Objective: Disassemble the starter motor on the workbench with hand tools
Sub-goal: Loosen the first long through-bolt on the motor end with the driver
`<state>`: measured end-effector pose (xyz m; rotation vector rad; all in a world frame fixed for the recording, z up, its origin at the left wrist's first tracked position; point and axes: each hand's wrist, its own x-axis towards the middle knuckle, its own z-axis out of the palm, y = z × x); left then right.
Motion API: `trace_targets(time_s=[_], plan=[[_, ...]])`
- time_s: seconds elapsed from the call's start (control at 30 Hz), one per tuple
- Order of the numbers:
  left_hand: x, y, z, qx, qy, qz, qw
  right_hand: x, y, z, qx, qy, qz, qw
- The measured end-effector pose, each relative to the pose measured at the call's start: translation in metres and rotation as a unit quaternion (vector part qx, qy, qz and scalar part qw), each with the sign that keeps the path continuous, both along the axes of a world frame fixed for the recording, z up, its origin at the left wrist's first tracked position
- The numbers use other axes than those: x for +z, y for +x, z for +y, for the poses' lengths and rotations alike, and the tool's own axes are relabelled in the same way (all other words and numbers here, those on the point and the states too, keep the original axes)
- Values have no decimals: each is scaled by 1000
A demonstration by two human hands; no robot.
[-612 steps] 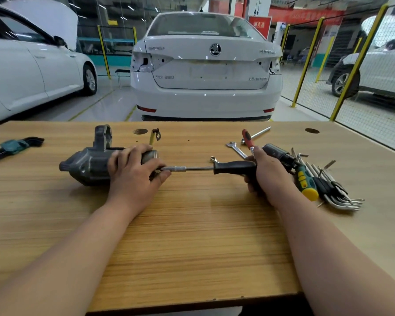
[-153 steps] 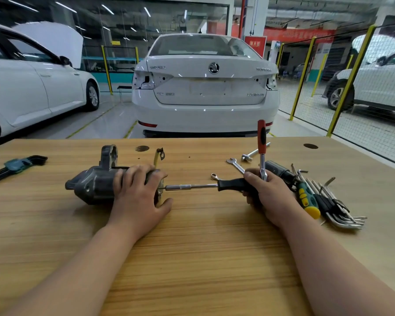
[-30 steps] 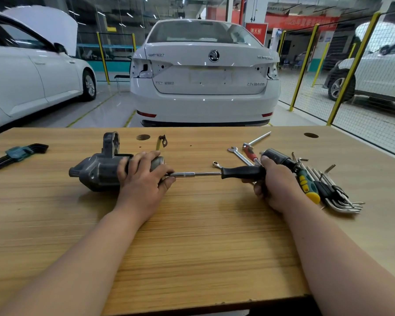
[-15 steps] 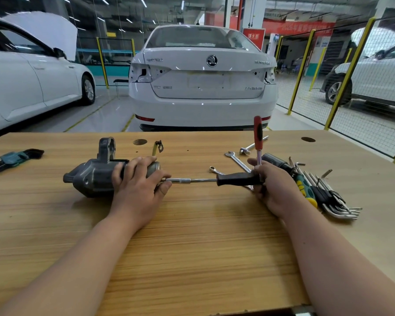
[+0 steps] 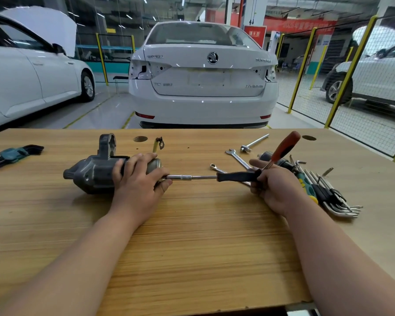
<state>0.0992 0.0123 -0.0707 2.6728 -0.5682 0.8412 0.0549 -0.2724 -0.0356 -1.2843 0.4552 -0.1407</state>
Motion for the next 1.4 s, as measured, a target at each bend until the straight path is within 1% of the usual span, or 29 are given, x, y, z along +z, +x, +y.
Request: trace_targets(time_s=[0.17, 0.37, 0.47, 0.63, 0.73, 0.83, 0.9, 0.97, 1.0, 1.13, 1.27, 1.4], plan=[[0, 0, -1, -4, -5, -8, 1000, 2, 1, -1, -16, -6, 33, 999], [1, 0, 0, -4, -6, 1, 1000, 0, 1, 0, -30, -1, 58, 998], [1, 0, 0, -5, -7, 0, 1000, -1, 2, 1, -28, -10, 56, 998], [2, 0, -1, -4, -4, 0, 1000, -3, 5, -2, -28, -87, 50, 995], [1, 0, -2, -1, -1, 1, 1000, -2, 5, -1, -21, -100, 67, 993], [1, 0, -2, 5, 7, 3, 1000, -2, 3, 2, -23, -101, 43, 994], [1, 0, -1, 8, 8, 6, 1000, 0, 1, 3, -18, -72, 17, 997], [2, -1, -2, 10, 11, 8, 1000, 2, -2, 4, -20, -31, 8, 999], [2, 0, -2, 9, 11, 7, 1000, 3, -3, 3, -21, -24, 6, 999], [1, 0, -2, 8, 6, 3, 1000, 3, -4, 4, -25, -61, 6, 998], [1, 0, -2, 0, 1, -4, 1000, 1, 0, 4, -30, -69, 23, 997], [1, 0, -1, -3, -2, -8, 1000, -5, 2, 0, -41, -92, 13, 995]])
